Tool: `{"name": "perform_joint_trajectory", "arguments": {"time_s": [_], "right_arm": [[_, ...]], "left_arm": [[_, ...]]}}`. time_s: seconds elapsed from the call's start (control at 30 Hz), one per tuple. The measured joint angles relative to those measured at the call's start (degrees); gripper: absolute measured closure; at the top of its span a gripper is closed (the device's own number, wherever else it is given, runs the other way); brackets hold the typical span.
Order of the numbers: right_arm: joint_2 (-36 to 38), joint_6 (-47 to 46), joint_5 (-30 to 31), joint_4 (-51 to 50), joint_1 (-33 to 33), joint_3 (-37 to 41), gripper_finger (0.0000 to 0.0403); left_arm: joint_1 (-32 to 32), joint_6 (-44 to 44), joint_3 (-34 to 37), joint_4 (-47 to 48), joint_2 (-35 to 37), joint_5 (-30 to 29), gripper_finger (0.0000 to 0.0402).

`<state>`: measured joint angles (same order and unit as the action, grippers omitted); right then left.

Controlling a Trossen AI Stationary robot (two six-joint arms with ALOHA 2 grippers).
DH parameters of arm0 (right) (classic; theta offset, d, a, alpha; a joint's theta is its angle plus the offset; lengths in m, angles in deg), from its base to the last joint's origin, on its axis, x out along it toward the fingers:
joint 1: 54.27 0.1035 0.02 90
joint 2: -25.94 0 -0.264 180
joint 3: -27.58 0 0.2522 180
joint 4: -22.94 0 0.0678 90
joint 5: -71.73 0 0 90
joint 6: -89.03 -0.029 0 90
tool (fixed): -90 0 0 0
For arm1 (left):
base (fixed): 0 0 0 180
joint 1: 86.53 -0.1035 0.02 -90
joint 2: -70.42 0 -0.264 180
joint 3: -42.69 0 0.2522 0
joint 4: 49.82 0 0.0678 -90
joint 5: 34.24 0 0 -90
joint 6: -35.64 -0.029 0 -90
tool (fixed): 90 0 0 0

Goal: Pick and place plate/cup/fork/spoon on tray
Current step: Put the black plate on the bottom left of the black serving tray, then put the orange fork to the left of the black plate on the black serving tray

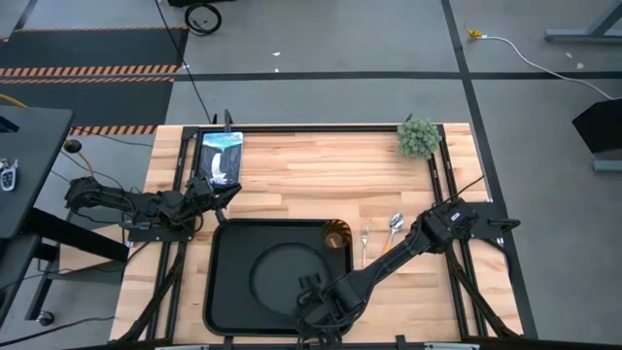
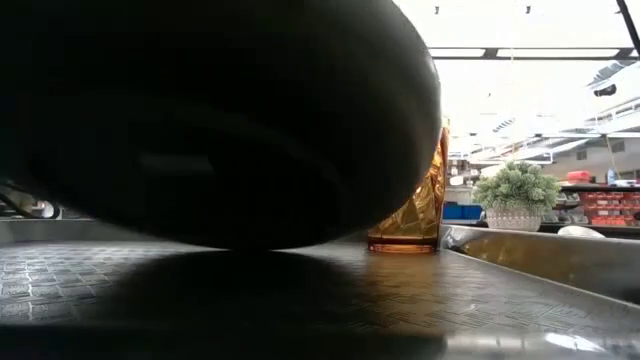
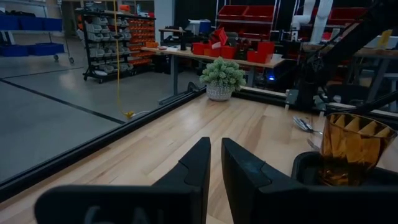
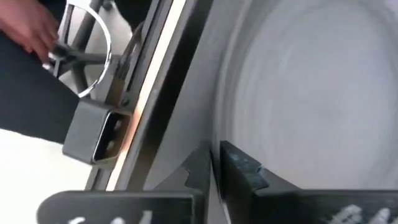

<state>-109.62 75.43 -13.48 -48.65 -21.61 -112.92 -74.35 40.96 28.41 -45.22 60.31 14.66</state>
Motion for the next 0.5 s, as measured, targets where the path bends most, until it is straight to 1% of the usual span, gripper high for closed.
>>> {"name": "perform_joint_trajectory", "arguments": {"time_s": [0.1, 0.4, 0.5], "right_arm": [[-0.07, -2.56, -1.61, -0.45, 0.36, 0.02, 0.0346], [-0.03, -8.8, -1.08, -4.02, 0.59, 0.02, 0.0309], [-0.03, -9.41, 1.5, -4.07, 0.58, 0.02, 0.0306]], "left_arm": [[-0.01, -0.02, 0.0, 0.15, 0.0, 0.0, 0.0353], [0.0, 0.0, 0.0, 0.01, 0.0, 0.0, 0.0353], [0.0, 0.01, 0.0, 0.01, 0.0, 0.0, 0.0353]]}}
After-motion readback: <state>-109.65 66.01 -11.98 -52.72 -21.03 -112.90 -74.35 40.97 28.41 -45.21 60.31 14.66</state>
